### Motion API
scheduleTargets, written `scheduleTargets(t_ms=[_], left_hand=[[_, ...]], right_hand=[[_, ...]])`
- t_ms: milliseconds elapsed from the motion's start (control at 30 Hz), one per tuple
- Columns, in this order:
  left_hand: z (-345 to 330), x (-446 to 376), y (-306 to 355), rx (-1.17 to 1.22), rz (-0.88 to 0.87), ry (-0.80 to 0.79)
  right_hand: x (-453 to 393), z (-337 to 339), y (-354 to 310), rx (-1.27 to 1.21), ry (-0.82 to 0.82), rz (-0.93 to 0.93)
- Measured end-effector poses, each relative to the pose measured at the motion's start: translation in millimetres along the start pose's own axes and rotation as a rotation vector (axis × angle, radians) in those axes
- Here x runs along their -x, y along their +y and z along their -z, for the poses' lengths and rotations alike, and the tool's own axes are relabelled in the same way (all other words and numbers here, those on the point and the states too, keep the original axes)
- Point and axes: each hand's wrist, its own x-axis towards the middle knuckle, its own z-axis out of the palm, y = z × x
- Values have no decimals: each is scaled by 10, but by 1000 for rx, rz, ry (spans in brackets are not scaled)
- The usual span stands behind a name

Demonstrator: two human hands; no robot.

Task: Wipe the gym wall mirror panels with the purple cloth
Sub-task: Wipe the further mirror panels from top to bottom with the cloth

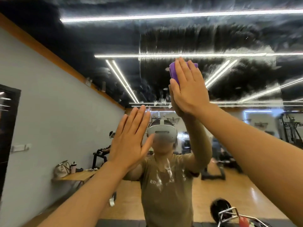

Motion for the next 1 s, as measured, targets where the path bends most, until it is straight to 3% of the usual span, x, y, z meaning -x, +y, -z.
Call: scheduleTargets(t_ms=[267,400,600,867,1000], left_hand=[[-24,66,-29,30,29,-5],[12,76,-53,81,19,-27],[29,94,-104,122,2,-35],[62,94,-370,113,-80,16],[39,118,-385,134,-80,32]], right_hand=[[2189,-321,-312,83,-55,250],[2541,-382,-357,75,-69,236],[2284,-344,-298,76,-105,291],[347,-166,-334,-18,-53,83],[-154,-114,-492,-22,-44,13]])
